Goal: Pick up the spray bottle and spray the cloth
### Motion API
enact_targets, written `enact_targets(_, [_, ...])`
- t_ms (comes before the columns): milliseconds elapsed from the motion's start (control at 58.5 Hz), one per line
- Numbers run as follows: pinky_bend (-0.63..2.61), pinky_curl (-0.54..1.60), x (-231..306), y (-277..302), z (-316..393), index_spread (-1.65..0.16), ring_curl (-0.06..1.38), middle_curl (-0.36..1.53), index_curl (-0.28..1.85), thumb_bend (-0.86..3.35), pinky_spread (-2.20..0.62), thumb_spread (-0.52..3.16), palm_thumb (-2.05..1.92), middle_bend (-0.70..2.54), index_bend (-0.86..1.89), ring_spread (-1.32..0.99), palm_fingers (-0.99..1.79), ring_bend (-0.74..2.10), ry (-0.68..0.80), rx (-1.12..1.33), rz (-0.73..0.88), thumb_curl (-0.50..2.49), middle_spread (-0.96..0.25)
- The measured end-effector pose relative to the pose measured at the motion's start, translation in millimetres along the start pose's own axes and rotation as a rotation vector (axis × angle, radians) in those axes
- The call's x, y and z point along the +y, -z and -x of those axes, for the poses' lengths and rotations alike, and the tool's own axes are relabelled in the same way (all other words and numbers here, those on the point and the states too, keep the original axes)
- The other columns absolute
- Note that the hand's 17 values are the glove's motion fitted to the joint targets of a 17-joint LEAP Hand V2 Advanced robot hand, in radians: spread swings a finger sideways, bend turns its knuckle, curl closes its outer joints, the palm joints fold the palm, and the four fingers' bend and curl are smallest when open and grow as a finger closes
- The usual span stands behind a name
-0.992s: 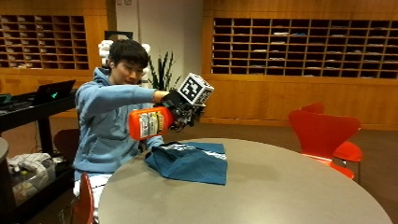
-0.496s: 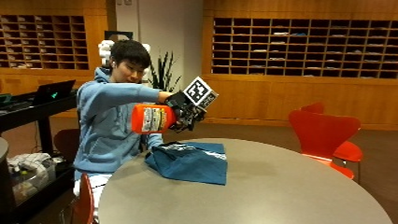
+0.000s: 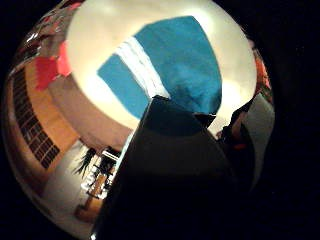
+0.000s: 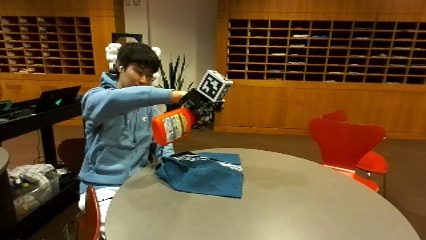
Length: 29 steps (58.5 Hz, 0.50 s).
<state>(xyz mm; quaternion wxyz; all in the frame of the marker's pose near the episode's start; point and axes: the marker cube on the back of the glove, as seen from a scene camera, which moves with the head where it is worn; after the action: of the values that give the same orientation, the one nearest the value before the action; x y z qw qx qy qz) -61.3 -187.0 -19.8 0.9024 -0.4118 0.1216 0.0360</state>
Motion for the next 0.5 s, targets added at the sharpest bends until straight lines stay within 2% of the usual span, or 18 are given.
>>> enact_targets(205, [0.33, 0.37, 6.5, 63.2, 42.6, -0.19, 0.44, 0.5, 0.54, -0.03, -0.21, 0.24, 0.89, 0.59, 0.5, -0.18, 1.39, 0.62, 0.273, -0.472, -0.357, 0.82, -0.15])
enact_targets(308, [0.33, 0.37, 11.7, 70.4, 97.9, -0.19, 0.44, 0.5, 0.54, -0.03, -0.21, 0.24, 0.89, 0.59, 0.5, -0.19, 1.39, 0.62, 0.413, -0.747, -0.54, 0.83, -0.15])
enact_targets(496, [0.33, 0.37, -8.5, 65.0, 155.0, -0.19, 0.44, 0.49, 0.54, -0.03, -0.2, 0.24, 0.89, 0.58, 0.5, -0.19, 1.39, 0.62, 0.593, -1.209, -0.663, 0.83, -0.15])
